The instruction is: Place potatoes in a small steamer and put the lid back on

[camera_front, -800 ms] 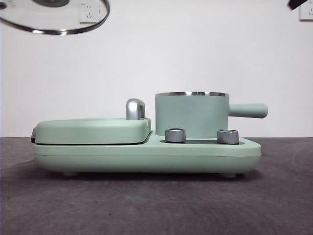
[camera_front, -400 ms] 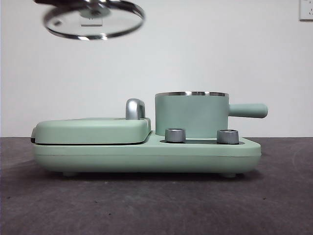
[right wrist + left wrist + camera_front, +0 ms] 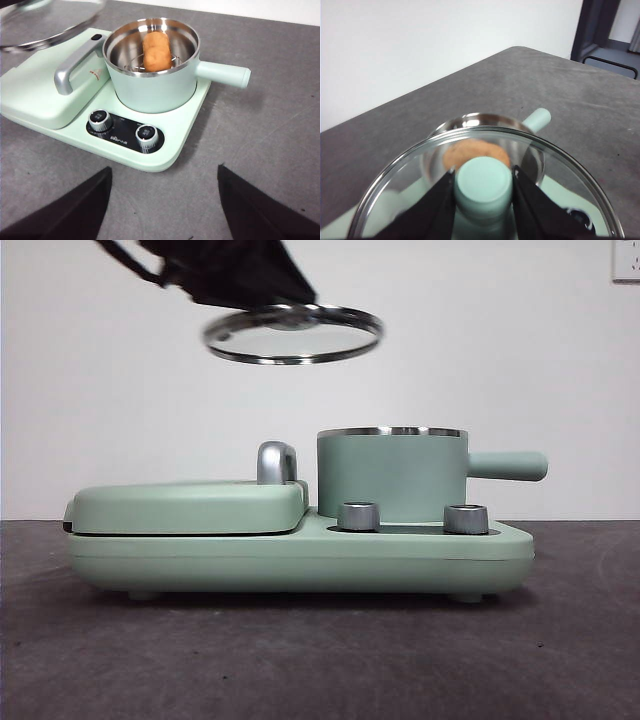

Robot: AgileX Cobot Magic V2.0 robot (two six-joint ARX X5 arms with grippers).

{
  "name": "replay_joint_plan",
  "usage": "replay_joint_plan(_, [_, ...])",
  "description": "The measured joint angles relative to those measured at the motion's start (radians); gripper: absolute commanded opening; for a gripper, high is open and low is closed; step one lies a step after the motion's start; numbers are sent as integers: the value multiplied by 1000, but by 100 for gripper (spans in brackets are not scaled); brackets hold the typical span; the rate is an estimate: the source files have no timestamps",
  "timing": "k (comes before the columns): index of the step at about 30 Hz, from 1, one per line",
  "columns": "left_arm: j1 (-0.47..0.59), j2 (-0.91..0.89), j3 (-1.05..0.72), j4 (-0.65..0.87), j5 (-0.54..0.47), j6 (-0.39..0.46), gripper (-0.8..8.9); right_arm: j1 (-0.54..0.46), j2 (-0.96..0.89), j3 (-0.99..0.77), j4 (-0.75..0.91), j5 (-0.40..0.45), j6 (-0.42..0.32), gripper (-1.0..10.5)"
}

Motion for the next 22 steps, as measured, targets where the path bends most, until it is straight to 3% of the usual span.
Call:
replay_joint_plan(13, [-38, 345, 328, 7, 0, 32, 15, 0, 0, 0, -30, 0, 0, 327])
replay_joint_plan(22, [-41, 454, 373, 98, 0, 32, 15, 0, 0, 0, -32, 3, 0, 327])
